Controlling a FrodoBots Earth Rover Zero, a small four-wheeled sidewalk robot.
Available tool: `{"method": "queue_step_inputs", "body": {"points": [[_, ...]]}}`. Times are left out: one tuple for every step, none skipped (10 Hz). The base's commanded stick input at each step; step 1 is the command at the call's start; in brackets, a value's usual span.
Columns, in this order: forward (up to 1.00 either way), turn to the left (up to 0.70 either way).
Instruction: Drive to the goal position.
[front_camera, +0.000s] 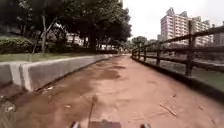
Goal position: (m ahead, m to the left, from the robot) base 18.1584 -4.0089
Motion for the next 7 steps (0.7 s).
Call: {"method": "queue_step_inputs", "body": {"points": [[0.7, 0.0], [0.7, -0.13], [0.7, -0.35], [0.7, -0.35], [0.7, -0.22], [0.7, -0.05], [0.7, 0.0]]}}
